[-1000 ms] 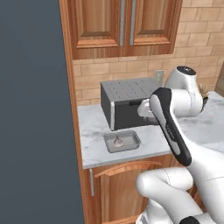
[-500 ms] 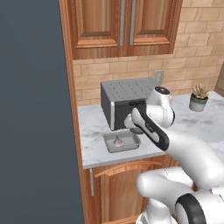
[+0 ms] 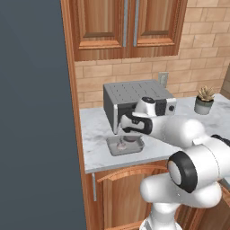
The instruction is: Take the garlic and eggplant out of the freezer and place them in the tupperware container on the counter. Then put the tupperware containing the vegetables back in the freezer.
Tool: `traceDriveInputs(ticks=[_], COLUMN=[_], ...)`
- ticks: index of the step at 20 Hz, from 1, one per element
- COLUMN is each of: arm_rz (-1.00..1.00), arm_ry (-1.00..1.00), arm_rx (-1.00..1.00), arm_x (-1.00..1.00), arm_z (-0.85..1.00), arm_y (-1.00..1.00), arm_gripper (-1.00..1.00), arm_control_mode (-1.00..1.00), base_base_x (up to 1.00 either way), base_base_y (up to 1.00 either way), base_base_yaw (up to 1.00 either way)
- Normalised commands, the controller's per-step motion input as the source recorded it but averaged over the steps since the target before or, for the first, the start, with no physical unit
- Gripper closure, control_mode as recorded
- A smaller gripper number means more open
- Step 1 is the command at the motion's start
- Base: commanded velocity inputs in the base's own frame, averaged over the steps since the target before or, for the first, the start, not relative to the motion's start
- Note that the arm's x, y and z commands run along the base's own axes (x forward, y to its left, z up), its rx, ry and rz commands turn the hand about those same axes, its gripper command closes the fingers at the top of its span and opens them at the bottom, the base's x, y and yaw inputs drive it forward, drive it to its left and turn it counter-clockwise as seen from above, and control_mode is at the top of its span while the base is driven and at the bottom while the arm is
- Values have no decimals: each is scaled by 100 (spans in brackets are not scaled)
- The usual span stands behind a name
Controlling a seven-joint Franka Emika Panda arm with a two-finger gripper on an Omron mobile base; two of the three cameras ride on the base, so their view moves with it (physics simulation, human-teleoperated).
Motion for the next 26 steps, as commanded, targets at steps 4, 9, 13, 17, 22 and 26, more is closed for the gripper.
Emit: traceDriveInputs(ticks=[4, 9, 13, 17, 22, 26], arm_rz=[0, 0, 0, 0, 0, -4], arm_ry=[0, 0, -1, -7, -3, -6], arm_rx=[0, 0, -1, 0, 0, 0], arm_x=[38, 1, -62, -77, -6, -13], arm_z=[-58, -43, -45, -23, 6, 49], arm_y=[0, 0, 20, 4, 0, -20], arm_gripper=[100, 100, -100, -100, -100, -100], arm_control_mode=[-100, -100, -100, -100, -100, -100], base_base_x=[0, 0, 0, 0, 0, 0], base_base_y=[0, 0, 0, 0, 0, 0], base_base_yaw=[0, 0, 0, 0, 0, 0])
